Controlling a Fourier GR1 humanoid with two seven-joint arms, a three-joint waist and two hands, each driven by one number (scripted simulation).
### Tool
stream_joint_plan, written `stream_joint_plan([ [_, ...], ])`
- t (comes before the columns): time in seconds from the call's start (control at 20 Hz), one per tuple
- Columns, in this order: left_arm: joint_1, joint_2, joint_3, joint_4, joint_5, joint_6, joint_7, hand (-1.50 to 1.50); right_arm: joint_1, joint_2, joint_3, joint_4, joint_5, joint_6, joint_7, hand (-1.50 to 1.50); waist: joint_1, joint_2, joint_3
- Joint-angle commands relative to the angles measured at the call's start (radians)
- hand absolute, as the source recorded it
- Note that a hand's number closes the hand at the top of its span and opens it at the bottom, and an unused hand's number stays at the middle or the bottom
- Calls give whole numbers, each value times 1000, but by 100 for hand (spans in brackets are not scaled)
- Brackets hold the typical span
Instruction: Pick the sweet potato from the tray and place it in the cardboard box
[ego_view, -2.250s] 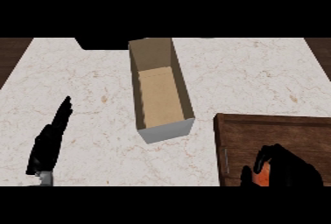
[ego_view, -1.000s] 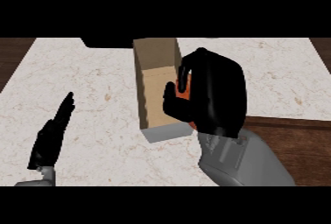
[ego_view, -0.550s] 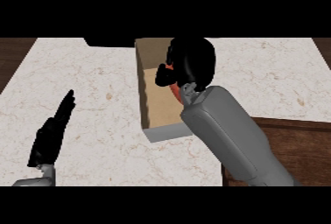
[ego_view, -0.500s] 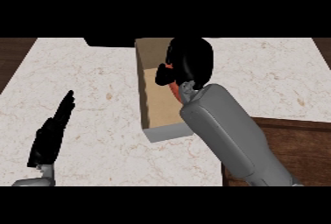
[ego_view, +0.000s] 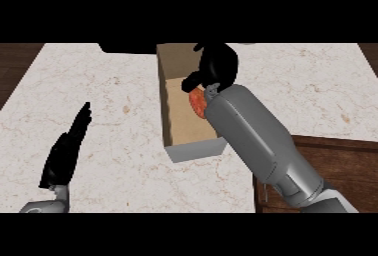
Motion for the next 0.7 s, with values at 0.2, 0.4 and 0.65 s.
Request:
stream_joint_plan([
  [0.2,24,27,33,35,20,-26,-68,0,-42,9,-53,118,-97,-337,-136,-150,11,11,1],
  [0.4,8,21,26,-31,11,-13,21,0,20,9,-115,48,-87,-520,-190,-150,-13,2,2],
  [0.65,43,-2,23,2,-8,15,-26,0,117,-6,-214,-133,-208,-555,-343,-150,-42,-4,2],
])
